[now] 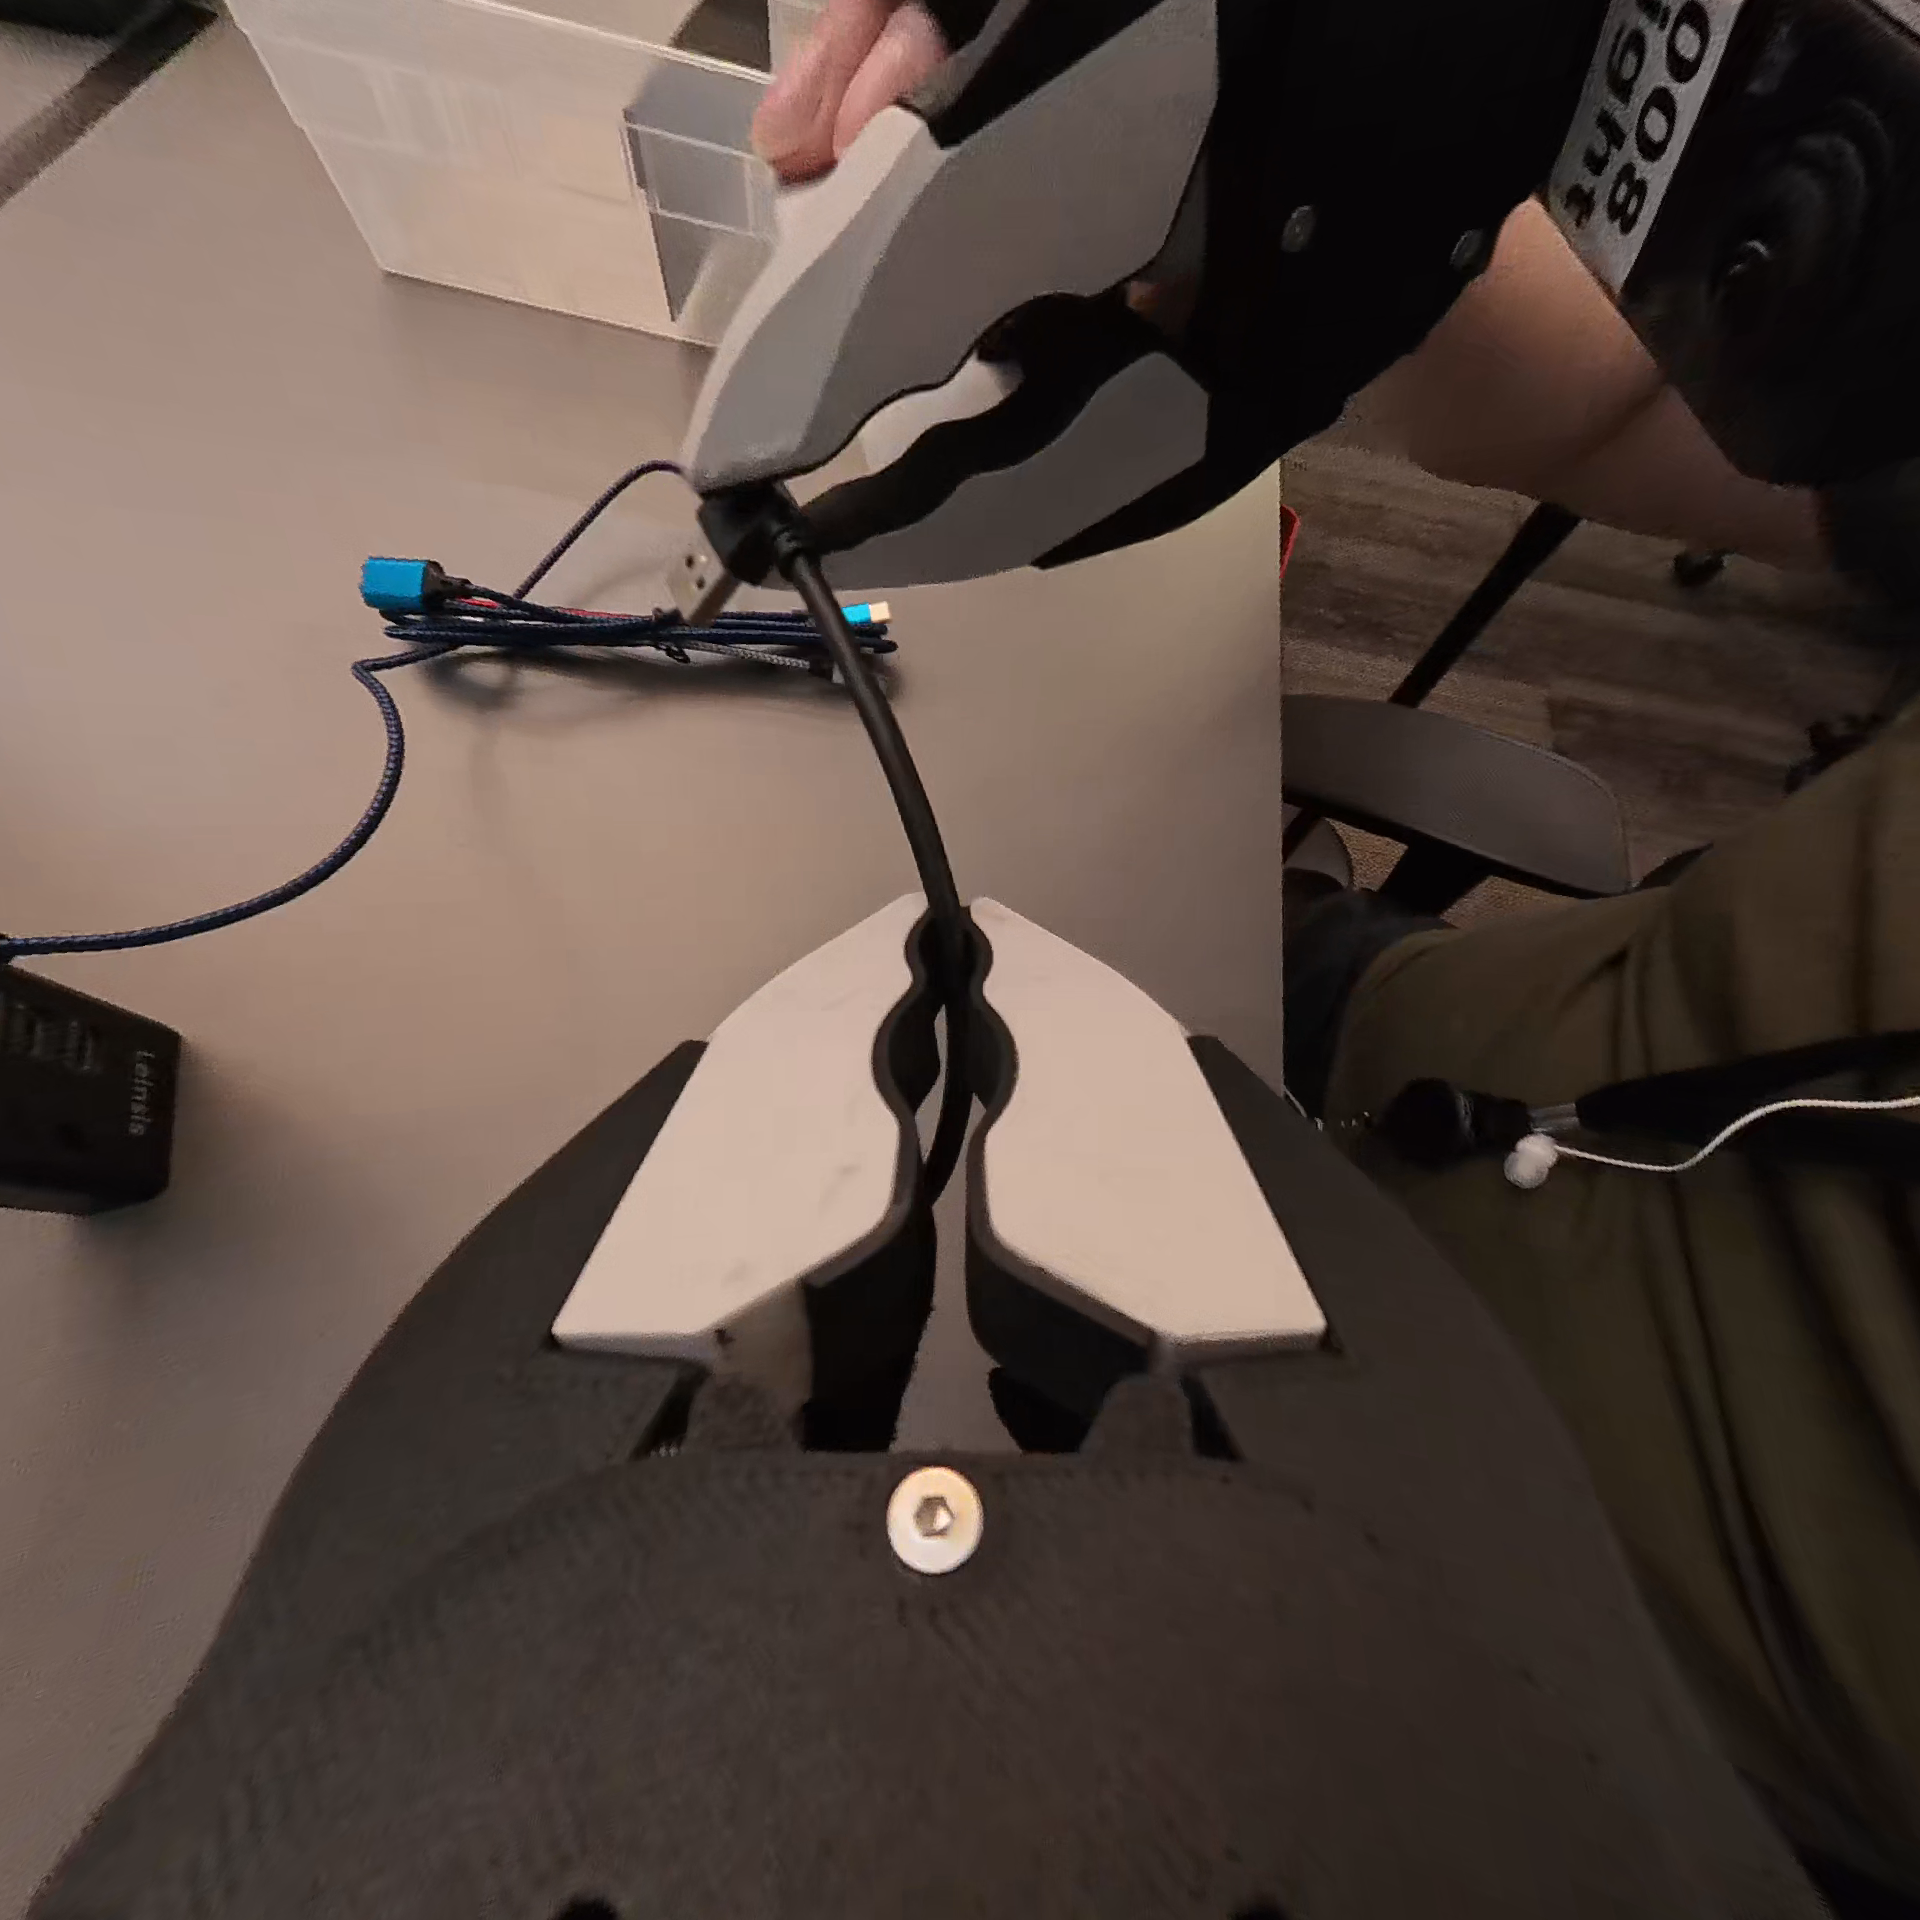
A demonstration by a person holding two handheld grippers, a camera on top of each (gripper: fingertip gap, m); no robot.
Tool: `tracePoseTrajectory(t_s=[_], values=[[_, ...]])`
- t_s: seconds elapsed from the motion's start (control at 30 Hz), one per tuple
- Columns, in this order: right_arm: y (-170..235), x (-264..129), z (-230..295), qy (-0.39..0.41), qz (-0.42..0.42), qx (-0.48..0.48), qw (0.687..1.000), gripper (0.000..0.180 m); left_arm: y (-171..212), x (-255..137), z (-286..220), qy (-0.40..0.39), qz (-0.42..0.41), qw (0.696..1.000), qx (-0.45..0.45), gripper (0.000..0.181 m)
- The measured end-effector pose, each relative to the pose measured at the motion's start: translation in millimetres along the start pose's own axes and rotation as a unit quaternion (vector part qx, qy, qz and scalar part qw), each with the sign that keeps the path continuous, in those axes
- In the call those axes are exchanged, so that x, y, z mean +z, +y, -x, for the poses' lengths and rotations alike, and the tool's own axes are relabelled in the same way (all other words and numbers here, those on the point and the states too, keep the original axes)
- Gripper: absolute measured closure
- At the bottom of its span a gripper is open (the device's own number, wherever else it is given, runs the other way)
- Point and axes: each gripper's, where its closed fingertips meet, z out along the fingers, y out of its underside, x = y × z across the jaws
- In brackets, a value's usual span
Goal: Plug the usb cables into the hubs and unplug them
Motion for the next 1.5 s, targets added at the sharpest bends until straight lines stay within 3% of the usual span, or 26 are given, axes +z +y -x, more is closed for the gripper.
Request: tracePoseTrajectory(t_s=[0.27,0.77,1.5], values=[[-9.1,-6.1,4.7,-0.027,-0.031,-0.011,0.999,0.164,5.1,-1.9,-1.8,-0.006,0.027,0.999,0.037,0.181],[-8.6,-18.3,31.1,-0.212,-0.031,0.100,0.972,0.171,9.3,8.1,-6.6,-0.019,0.068,0.994,0.086,0.181],[-1.6,-22.8,31.6,-0.194,0.009,0.044,0.980,0.168,18.8,16.6,-2.4,-0.020,0.094,0.992,0.081,0.181]])
